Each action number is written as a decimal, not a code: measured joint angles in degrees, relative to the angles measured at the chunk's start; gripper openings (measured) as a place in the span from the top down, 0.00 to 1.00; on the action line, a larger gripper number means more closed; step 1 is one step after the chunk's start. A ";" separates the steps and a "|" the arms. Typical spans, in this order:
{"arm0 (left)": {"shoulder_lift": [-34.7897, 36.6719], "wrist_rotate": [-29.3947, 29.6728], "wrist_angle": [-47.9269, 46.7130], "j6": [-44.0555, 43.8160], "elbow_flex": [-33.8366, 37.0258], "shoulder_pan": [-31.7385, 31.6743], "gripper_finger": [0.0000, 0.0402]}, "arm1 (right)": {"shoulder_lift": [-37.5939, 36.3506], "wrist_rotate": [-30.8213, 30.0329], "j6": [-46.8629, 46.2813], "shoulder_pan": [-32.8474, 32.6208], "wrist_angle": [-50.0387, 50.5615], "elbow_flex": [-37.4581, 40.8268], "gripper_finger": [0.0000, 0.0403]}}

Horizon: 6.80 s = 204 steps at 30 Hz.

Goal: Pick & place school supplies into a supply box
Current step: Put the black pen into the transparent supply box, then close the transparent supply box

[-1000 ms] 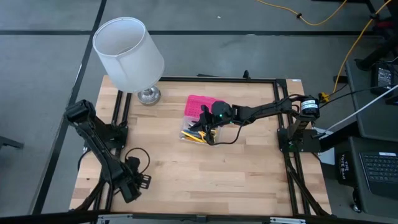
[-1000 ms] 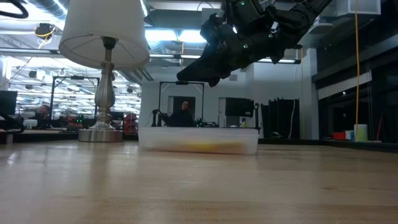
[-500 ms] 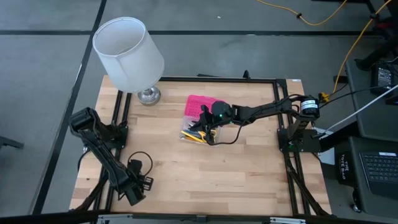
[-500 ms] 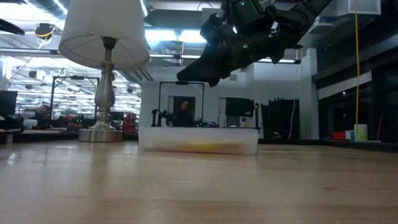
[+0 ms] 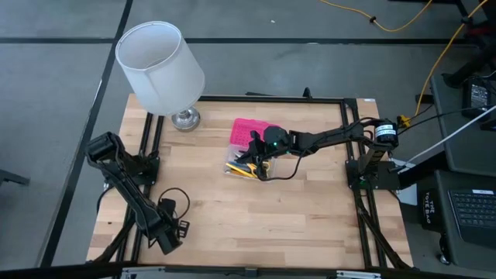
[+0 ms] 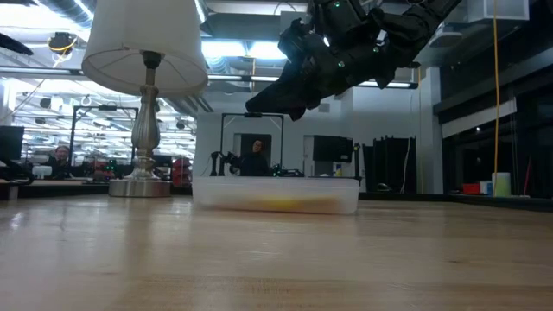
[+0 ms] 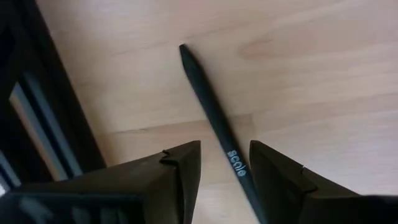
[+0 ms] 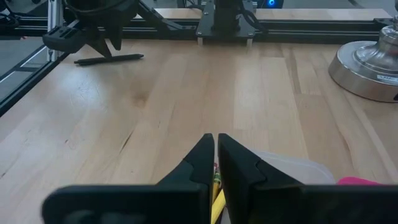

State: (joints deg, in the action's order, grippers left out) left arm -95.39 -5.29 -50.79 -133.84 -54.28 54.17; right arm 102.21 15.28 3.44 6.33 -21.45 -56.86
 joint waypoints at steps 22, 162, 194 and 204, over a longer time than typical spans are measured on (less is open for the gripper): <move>-3.72 2.59 0.95 0.22 -0.09 0.54 0.68 | 0.00 -0.04 -0.15 0.01 0.04 0.00 0.93; -7.26 1.38 20.11 147.06 -20.98 -60.49 0.81 | -39.32 -26.29 -0.31 -2.80 -0.24 31.95 0.91; 22.82 11.28 63.50 134.58 20.96 -65.83 1.00 | -38.39 -34.03 -17.80 4.85 19.05 22.71 0.91; 22.82 11.73 63.49 134.57 20.96 -65.85 0.99 | -24.18 -26.88 -25.11 9.63 40.33 3.60 0.91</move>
State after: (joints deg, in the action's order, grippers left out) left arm -72.58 6.44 12.70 0.73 -33.32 -11.67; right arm 78.04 -11.60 -21.67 15.96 18.87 -53.26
